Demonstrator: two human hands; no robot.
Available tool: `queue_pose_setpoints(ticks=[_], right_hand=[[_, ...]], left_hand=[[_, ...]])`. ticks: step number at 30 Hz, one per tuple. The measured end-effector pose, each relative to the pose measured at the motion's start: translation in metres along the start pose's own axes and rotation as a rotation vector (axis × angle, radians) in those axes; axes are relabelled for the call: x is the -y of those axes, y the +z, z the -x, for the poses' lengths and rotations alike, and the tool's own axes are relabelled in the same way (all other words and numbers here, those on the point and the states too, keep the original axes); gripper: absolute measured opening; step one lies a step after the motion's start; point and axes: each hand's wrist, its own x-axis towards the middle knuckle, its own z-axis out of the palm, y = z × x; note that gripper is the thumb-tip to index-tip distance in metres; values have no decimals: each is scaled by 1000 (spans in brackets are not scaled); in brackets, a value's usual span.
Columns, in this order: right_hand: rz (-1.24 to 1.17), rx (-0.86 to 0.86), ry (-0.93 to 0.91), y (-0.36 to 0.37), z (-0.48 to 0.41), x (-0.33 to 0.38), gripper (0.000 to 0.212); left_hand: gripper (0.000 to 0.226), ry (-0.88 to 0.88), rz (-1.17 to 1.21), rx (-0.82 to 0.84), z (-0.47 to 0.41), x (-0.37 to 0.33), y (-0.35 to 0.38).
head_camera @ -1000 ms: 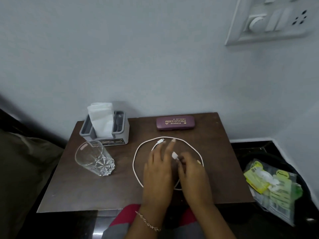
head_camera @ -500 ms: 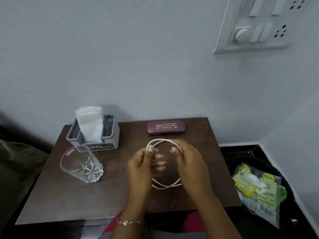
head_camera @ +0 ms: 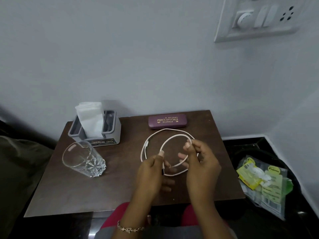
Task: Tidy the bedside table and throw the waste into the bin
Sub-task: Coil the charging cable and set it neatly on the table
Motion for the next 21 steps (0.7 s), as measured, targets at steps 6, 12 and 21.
queue_pose_setpoints(ticks=[6,12,21], right_hand=[[-246,-20,253,-7,20,8,6],[-217,183,422,-10,26,4,12],[277,503,-514,-1,12,18,46]], left_hand=[[26,75,345,-11,4,5,8],[20,228,380,-103,3,2,-3],[22,688,-699,-194,36,-21,-74]])
